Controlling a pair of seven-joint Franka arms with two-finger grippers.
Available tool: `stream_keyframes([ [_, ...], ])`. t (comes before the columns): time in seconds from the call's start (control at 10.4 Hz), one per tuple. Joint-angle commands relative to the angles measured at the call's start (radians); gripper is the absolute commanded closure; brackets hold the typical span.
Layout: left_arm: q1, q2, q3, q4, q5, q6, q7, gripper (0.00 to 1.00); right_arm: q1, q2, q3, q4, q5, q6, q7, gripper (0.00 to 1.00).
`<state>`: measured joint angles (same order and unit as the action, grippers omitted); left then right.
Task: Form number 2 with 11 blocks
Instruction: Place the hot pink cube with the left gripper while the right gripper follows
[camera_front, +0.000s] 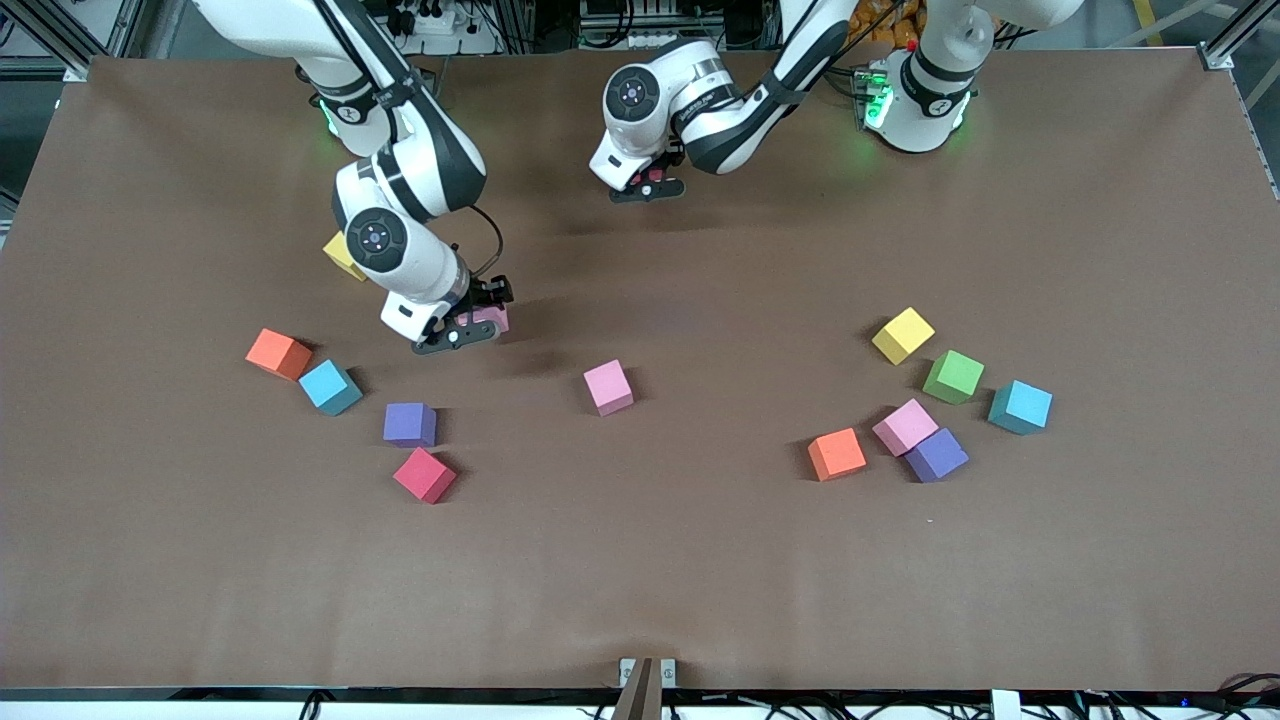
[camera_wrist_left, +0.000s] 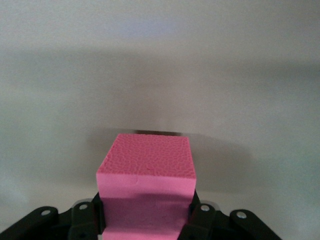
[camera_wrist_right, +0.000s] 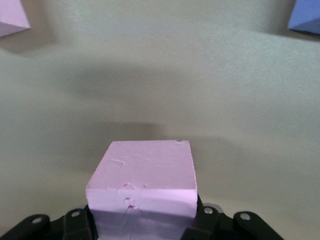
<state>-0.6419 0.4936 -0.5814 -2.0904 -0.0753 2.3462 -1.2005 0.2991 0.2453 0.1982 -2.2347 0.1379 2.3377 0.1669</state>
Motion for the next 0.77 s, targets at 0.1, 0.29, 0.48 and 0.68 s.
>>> stream_keyframes([
  [0.1,-0.001,0.051,0.000,0.030,0.090,0.056,-0.002,0.96,0.014,-0.023,-0.003,0.003,0.016,-0.014,0.002,0.76],
  [0.29,-0.001,0.052,0.001,0.038,0.115,0.058,0.001,0.95,0.015,-0.027,-0.003,0.001,0.016,-0.015,-0.009,0.76],
  [0.48,-0.001,0.072,0.005,0.044,0.129,0.059,0.001,0.74,0.035,-0.032,-0.003,0.001,0.016,-0.018,-0.012,0.76],
  [0.68,0.001,0.075,0.006,0.044,0.146,0.059,0.001,0.67,0.040,-0.032,-0.003,0.003,0.016,-0.018,-0.014,0.76],
])
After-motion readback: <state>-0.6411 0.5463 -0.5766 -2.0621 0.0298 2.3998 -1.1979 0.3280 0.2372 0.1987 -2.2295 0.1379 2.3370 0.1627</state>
